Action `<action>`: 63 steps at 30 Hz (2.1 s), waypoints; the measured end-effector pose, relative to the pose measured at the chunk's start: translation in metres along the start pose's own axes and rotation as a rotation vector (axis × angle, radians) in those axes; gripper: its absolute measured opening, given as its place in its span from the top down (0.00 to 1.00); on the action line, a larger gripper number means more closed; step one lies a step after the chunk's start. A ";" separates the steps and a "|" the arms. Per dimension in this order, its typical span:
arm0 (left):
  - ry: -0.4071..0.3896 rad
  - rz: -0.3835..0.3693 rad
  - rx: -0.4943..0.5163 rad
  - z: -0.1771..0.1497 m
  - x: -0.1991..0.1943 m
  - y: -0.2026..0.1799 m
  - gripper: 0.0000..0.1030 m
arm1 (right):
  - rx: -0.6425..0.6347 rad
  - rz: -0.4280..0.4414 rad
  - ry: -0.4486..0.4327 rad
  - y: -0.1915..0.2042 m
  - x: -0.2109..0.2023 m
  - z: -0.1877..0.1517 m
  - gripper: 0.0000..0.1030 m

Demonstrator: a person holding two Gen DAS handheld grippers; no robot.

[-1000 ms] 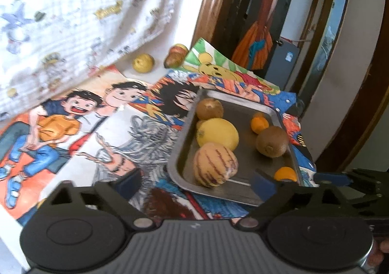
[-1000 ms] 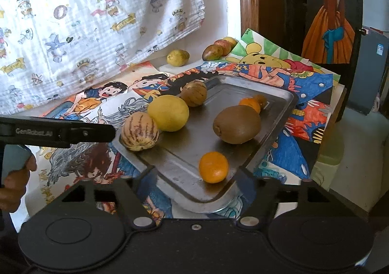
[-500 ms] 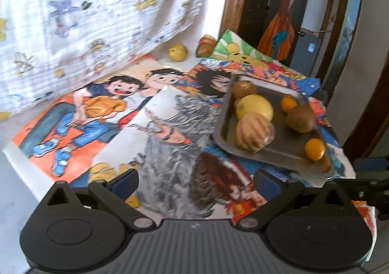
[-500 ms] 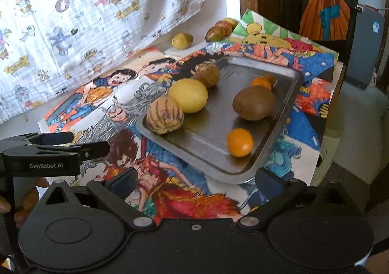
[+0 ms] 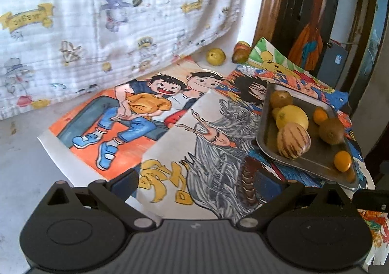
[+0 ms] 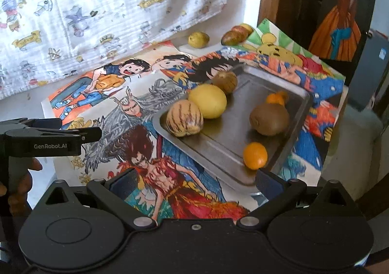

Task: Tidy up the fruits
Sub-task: 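Withdraw both open tools from the tray, then move the left tool to the round green pear while the right tool reaches the brown pear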

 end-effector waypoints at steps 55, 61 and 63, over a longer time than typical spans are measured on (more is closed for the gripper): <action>-0.421 -0.068 0.250 0.255 0.029 -0.078 0.00 | 0.110 0.122 -0.171 -0.153 0.021 0.360 0.01; -0.364 -0.128 0.346 0.227 0.096 -0.099 0.00 | 0.141 0.166 -0.099 -0.167 0.111 0.346 0.01; -0.341 -0.121 0.375 0.220 0.120 -0.106 0.00 | 0.159 0.165 -0.073 -0.173 0.145 0.339 0.01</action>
Point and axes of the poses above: each gripper's, at about its wrist camera, not at the fingertips, and x roughly the way its jaws point, y to its left, z to its top, the point moved 6 cm from there along x, roughly the way its jaws point, and after that the axes turned 6 degrees about -x, right-handed, at the moved point
